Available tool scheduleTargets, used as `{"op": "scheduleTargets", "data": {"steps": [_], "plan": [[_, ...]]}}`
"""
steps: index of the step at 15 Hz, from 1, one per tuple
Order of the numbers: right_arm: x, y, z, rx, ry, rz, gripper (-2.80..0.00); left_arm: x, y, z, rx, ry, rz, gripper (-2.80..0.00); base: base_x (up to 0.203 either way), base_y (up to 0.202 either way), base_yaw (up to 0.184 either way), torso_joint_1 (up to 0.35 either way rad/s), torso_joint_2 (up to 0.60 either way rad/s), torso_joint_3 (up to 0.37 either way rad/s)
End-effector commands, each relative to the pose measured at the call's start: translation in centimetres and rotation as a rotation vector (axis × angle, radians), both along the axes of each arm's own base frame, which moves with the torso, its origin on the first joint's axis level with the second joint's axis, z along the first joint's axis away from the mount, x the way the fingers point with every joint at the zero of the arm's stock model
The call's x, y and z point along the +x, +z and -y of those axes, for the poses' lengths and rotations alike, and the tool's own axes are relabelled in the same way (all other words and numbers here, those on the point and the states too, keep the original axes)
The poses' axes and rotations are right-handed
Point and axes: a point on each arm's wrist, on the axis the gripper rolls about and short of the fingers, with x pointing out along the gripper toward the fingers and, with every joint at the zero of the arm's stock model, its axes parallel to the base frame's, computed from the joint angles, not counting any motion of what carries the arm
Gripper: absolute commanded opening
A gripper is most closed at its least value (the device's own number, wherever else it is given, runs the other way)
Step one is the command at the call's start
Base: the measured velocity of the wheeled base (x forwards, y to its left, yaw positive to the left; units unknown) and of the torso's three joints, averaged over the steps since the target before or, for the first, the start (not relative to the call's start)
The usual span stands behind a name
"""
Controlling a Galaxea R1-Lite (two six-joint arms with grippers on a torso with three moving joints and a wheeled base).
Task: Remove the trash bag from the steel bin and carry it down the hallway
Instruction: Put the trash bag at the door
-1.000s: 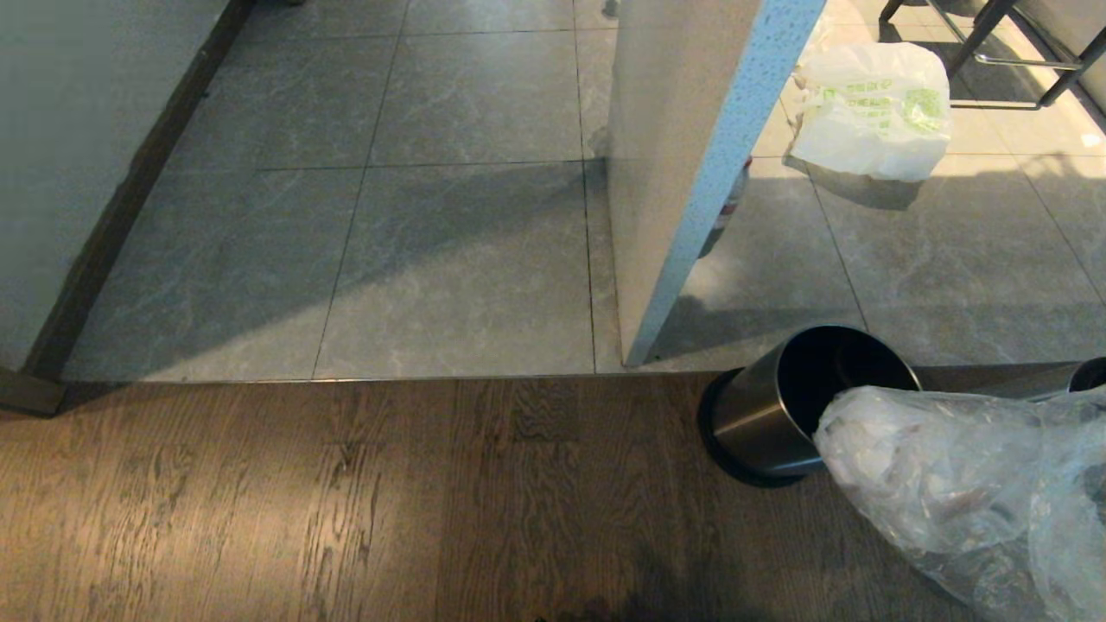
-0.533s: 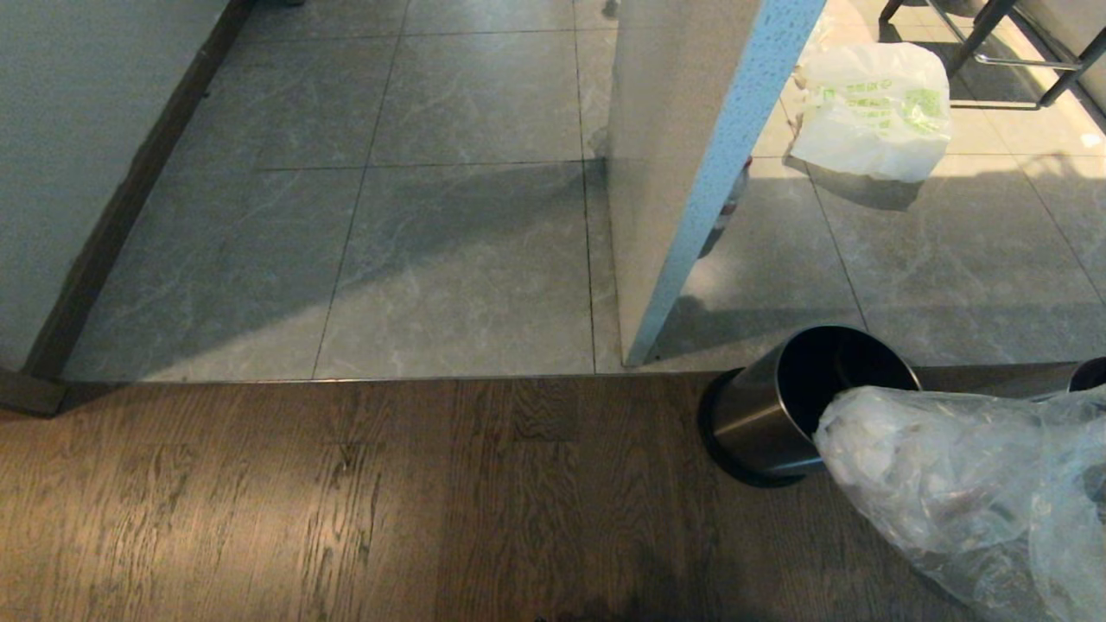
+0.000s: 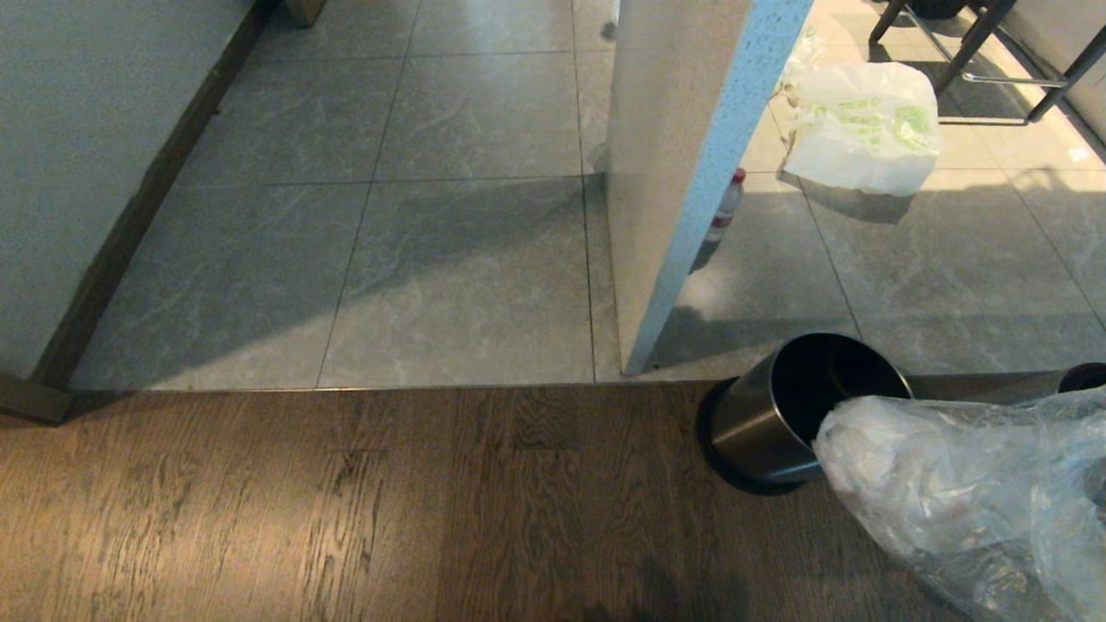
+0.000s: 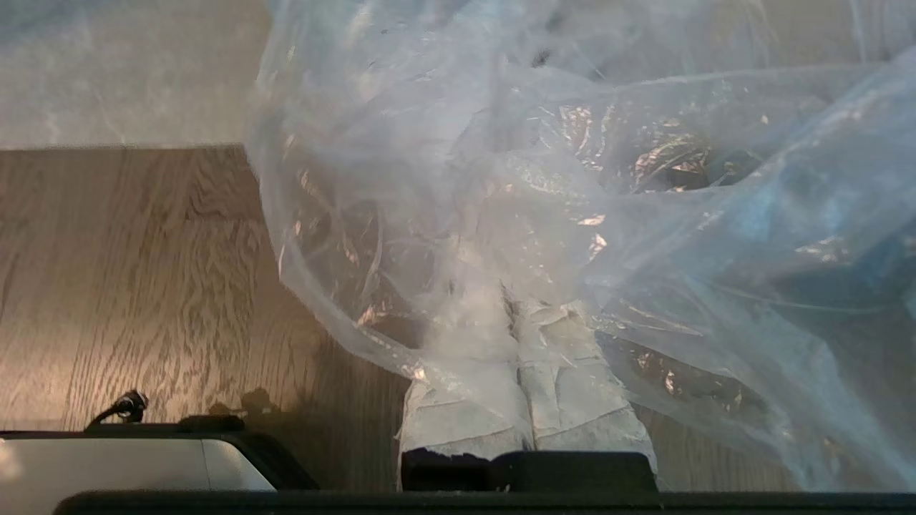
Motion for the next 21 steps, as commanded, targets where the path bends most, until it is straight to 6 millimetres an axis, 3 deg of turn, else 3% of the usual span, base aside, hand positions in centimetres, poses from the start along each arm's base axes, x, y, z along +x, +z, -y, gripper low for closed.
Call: {"op": "scheduleTargets", "data": {"steps": [1,21], "plan": [[0.03,-0.04,0.00,-0.001,0.000,-0.004,-2.80,0.00,0.00,0.00,-0.002,0.000,0.000,-2.80,0.000,0.000,0.000,0.002,0.00,0.193],[0.03,-0.04,0.00,-0.001,0.000,-0.004,-2.80,0.00,0.02,0.00,-0.003,0.000,0.002,-2.80,0.000,0.000,0.000,0.002,0.00,0.204]]}}
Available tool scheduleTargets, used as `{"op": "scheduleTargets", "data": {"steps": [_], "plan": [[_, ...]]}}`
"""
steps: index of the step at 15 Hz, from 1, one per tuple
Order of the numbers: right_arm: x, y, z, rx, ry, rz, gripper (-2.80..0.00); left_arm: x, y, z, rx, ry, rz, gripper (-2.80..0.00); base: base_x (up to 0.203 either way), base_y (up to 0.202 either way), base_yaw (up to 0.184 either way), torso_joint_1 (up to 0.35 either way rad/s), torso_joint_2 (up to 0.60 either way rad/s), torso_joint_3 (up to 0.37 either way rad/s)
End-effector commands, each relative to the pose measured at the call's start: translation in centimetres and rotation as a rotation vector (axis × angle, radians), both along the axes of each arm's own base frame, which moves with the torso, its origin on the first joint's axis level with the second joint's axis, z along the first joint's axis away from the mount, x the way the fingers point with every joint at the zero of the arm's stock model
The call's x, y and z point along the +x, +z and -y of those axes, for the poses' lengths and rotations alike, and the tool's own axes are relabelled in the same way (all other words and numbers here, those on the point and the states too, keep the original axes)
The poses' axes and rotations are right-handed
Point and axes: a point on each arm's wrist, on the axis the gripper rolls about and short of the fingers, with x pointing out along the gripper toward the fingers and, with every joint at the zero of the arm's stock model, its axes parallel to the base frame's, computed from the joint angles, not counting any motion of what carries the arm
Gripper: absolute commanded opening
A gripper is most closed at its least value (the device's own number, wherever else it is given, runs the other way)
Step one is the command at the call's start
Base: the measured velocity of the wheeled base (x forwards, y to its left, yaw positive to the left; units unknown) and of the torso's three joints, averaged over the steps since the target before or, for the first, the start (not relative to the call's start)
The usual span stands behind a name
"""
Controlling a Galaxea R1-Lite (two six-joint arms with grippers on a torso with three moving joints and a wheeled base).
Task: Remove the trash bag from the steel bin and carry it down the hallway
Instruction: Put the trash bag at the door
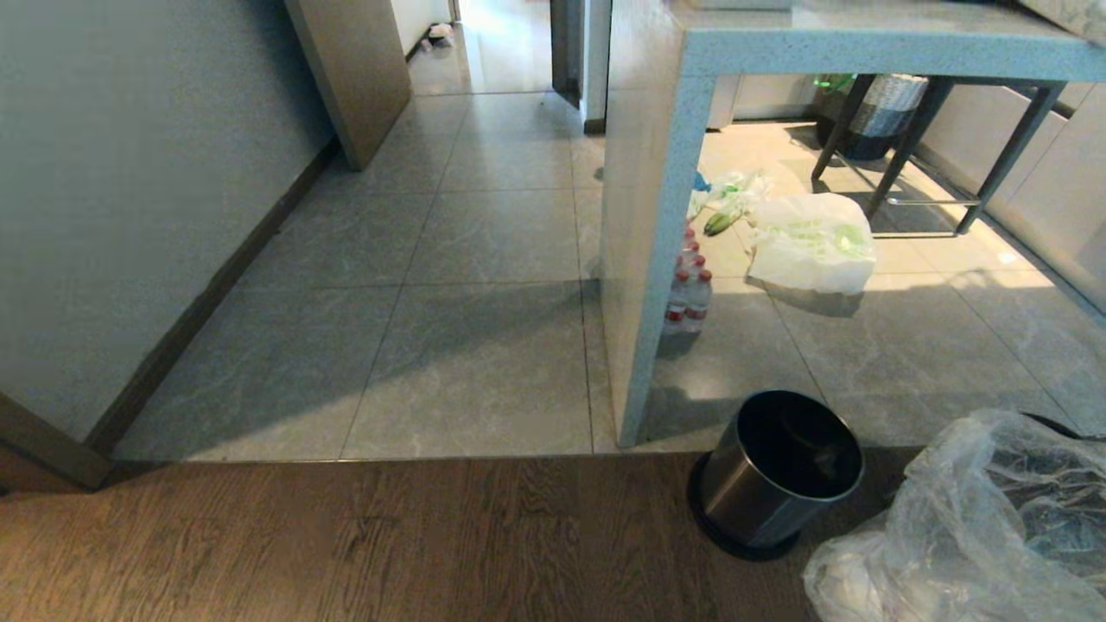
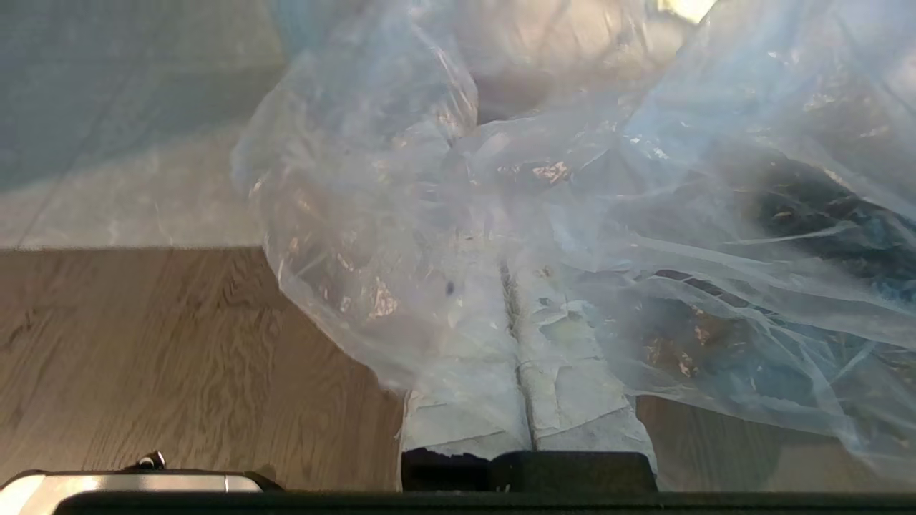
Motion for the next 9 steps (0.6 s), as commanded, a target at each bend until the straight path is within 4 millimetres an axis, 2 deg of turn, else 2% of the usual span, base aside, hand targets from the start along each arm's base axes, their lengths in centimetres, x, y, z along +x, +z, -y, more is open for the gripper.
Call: {"op": "scheduleTargets", "data": {"steps": [1,7,9], "plan": [[0.02,-0.04,0.00,-0.001,0.000,-0.003,-2.80,0.00,0.01,0.00,-0.001,0.000,0.001,-2.80,0.000,0.000,0.000,0.000,0.00,0.203],[0.03,-0.03,0.00,0.000,0.000,-0.004,-2.80,0.00,-0.01,0.00,0.001,0.000,-0.001,-2.80,0.000,0.000,0.000,0.001,0.01,0.198],[0.03,-0.03,0.00,0.000,0.000,-0.004,-2.80,0.00,0.01,0.00,0.004,0.000,0.001,-2.80,0.000,0.000,0.000,0.003,0.00,0.049]]}}
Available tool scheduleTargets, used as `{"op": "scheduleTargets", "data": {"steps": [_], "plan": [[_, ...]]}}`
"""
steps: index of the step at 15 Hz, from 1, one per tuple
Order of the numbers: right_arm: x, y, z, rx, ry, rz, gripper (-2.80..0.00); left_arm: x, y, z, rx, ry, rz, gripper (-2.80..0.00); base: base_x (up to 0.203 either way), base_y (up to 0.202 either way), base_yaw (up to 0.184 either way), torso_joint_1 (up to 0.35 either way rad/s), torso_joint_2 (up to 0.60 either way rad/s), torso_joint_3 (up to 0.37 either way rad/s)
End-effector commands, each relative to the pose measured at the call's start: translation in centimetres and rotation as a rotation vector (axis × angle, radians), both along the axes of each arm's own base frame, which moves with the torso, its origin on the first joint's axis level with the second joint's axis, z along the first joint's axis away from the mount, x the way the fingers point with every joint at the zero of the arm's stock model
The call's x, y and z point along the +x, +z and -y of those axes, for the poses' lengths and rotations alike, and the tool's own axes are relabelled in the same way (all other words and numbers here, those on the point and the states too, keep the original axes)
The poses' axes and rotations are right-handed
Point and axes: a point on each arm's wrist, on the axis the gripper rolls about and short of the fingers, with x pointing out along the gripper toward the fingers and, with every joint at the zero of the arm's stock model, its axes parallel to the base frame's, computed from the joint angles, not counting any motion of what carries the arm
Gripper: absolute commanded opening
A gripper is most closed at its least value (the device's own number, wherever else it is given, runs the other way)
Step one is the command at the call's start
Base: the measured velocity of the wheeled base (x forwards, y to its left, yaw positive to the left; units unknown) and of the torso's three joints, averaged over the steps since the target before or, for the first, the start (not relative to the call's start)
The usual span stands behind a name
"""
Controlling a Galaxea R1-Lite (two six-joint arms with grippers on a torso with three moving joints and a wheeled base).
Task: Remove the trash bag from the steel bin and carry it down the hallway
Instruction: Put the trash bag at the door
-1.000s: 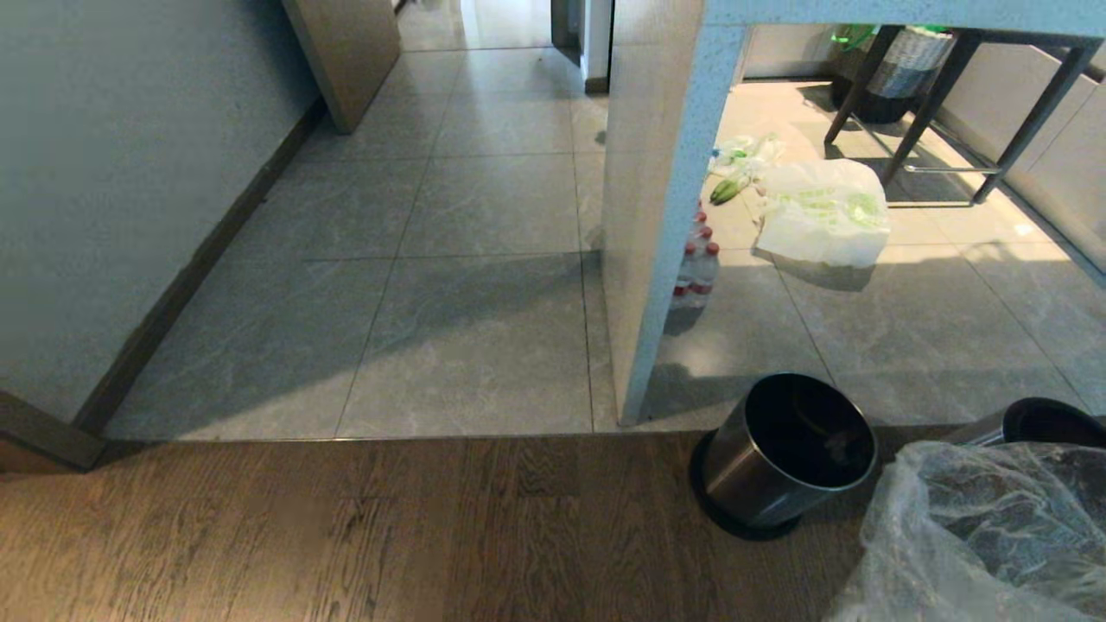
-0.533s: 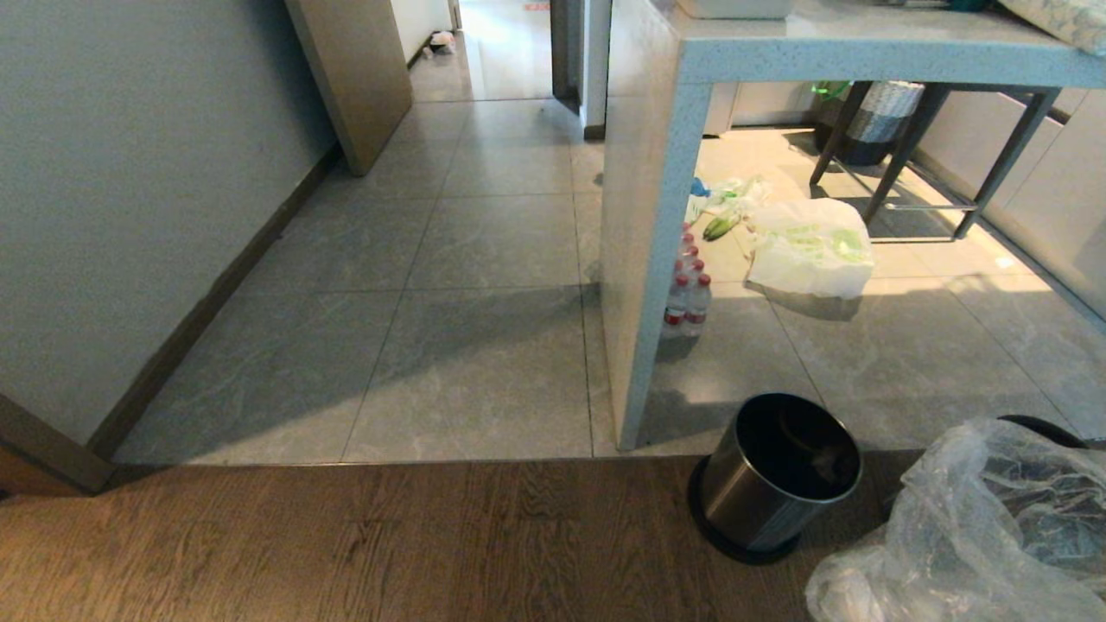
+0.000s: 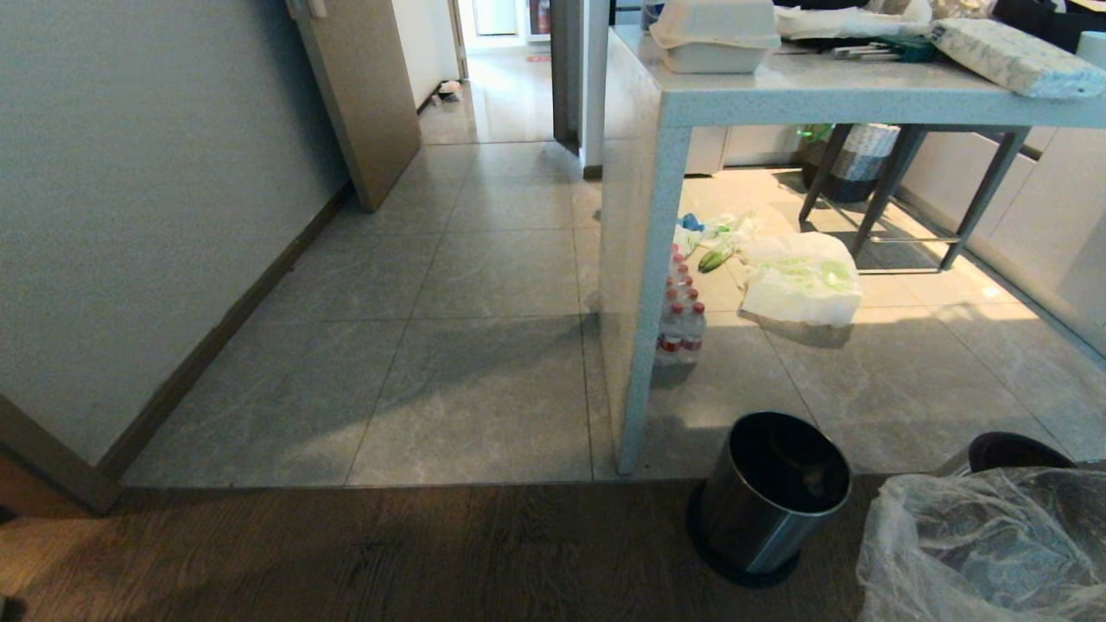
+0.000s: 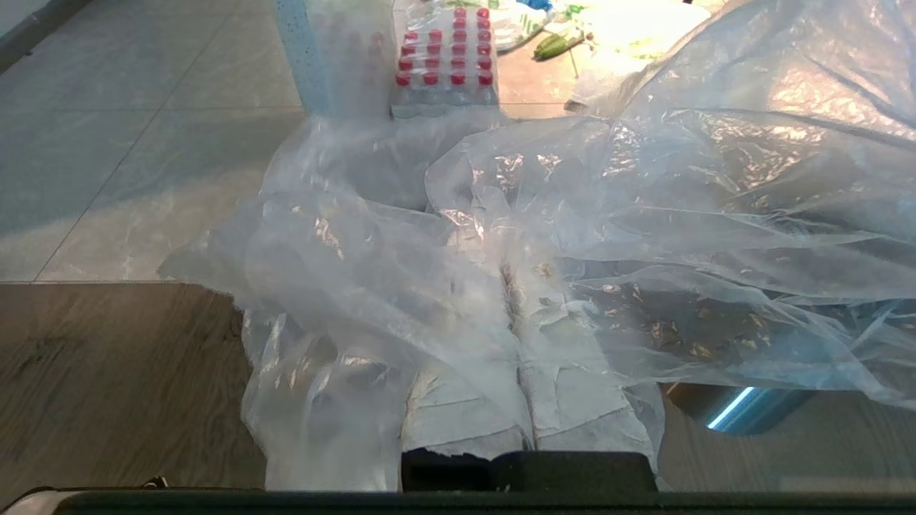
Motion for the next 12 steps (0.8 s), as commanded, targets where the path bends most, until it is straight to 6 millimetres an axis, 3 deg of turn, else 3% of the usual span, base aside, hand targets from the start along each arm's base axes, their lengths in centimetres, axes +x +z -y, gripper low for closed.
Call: {"op": "scheduleTargets", "data": {"steps": [1,12], "plan": [[0.03,-0.04,0.00,-0.001,0.000,-0.004,-2.80,0.00,0.00,0.00,0.002,0.000,0.000,-2.80,0.000,0.000,0.000,-0.001,0.00,0.035],[0.03,-0.04,0.00,-0.001,0.000,-0.003,-2.80,0.00,0.00,0.00,0.002,0.000,0.000,-2.80,0.000,0.000,0.000,0.000,0.00,0.002]]}}
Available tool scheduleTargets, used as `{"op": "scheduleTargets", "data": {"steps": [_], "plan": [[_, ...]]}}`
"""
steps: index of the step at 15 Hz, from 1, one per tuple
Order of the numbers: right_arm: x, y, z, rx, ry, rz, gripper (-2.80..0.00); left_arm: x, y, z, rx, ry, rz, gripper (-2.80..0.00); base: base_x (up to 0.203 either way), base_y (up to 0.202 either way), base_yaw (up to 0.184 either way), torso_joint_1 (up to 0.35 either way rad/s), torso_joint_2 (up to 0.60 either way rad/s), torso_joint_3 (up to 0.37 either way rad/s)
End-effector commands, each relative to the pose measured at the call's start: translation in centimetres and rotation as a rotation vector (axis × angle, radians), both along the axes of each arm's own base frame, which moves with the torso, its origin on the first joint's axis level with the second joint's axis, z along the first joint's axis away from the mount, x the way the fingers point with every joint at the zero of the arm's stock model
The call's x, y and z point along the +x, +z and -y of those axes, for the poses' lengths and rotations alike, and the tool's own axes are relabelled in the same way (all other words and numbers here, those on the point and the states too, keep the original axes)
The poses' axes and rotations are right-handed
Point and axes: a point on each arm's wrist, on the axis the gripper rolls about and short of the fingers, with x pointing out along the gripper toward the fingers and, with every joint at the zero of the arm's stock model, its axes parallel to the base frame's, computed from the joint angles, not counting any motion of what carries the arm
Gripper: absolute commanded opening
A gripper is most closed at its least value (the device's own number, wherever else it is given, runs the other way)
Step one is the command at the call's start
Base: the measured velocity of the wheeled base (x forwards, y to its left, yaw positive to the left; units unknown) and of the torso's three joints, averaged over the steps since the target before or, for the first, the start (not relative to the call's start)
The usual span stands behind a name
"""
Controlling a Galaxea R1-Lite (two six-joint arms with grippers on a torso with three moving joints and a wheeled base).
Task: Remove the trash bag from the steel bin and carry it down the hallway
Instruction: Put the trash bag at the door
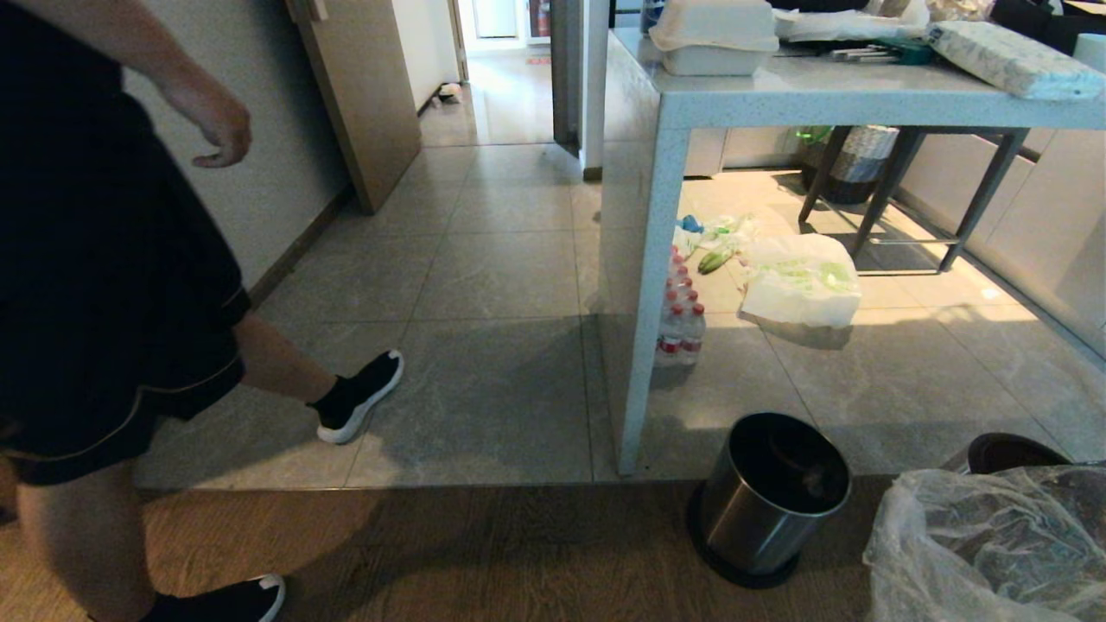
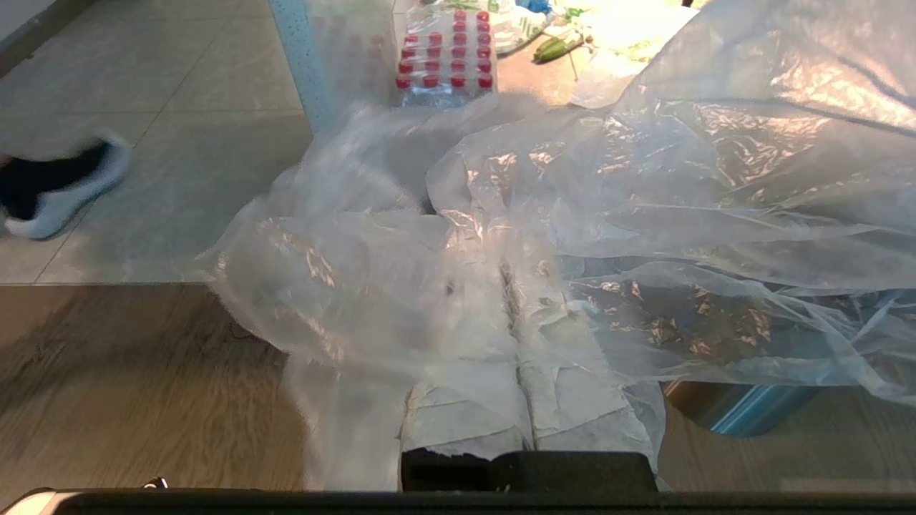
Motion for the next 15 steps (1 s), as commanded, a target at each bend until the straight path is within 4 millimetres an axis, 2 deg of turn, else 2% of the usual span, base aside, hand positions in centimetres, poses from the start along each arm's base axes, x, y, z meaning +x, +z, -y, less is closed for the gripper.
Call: {"op": "scheduleTargets", "data": {"steps": [1,12,15], "plan": [[0.02,-0.04,0.00,0.000,0.000,-0.002,-2.80,0.00,0.00,0.00,0.000,0.000,0.000,-2.80,0.000,0.000,0.000,0.000,0.00,0.000],[0.03,-0.04,0.00,0.000,0.000,-0.004,-2.80,0.00,-0.02,0.00,-0.003,0.000,-0.002,-2.80,0.000,0.000,0.000,0.000,0.00,0.000],[0.03,-0.04,0.00,-0.001,0.000,-0.004,-2.80,0.00,-0.02,0.00,-0.007,0.000,-0.002,-2.80,-0.003,0.131,0.005,0.004,0.00,0.005]]}}
